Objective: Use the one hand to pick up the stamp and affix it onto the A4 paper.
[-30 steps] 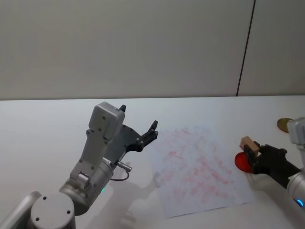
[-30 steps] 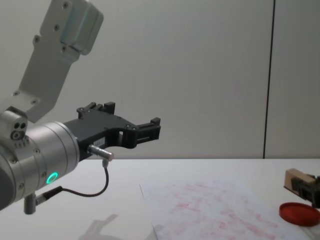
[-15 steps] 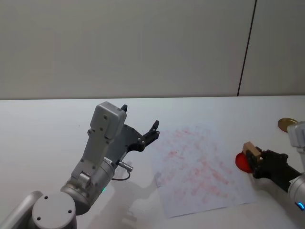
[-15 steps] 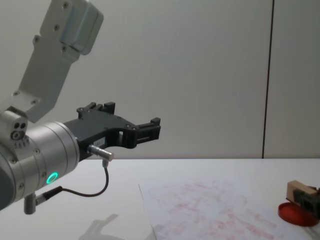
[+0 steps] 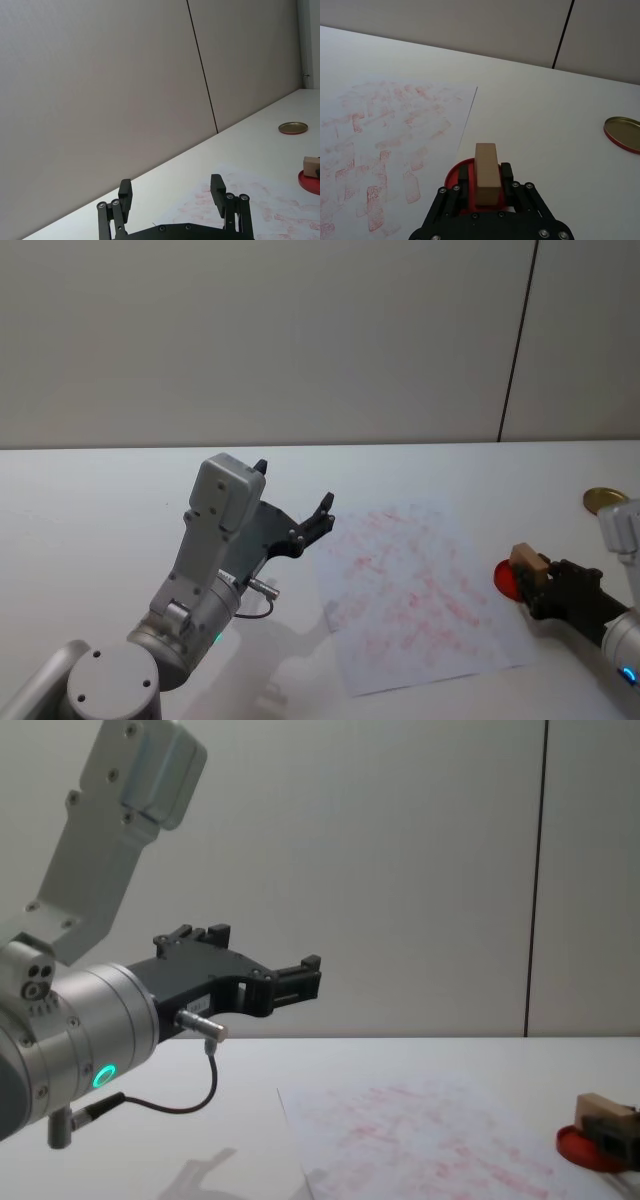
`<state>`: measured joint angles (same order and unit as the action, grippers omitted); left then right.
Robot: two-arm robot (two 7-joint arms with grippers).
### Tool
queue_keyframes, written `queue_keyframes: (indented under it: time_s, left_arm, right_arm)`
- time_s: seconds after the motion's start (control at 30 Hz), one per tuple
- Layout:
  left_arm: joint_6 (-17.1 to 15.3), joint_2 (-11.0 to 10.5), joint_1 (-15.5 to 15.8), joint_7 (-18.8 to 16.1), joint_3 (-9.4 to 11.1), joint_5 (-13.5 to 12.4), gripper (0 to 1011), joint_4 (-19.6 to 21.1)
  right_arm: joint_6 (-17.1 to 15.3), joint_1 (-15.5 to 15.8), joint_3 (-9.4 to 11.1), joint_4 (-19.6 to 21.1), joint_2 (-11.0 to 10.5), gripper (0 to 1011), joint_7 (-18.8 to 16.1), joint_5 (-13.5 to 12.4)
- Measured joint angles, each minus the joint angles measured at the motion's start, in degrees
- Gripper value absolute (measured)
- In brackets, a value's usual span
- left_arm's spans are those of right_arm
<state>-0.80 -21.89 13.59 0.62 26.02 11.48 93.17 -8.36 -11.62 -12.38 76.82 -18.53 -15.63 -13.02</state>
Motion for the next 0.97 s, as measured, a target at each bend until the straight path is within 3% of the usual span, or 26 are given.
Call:
queue_keyframes:
  time_s: [0.57,0.77,0.97]
  left_arm:
    - [0.0,0.0,0.0,0.0,0.0,0.0,993,0.0]
    - [0.0,0.0,0.0,0.0,0.0,0.0,993,0.0]
    - [0.0,0.0,0.0,0.0,0.0,0.0,993,0.0]
  right_arm:
    - [1.5,0.0,0.1,0.5,0.1,878,0.7,-0.5]
    - [3.4,0.4,0.3,2.3,0.0,1001,1.4,-0.6]
    - [4.6,0.8,0.4,4.4,-0.1,1001,2.3,-0.6]
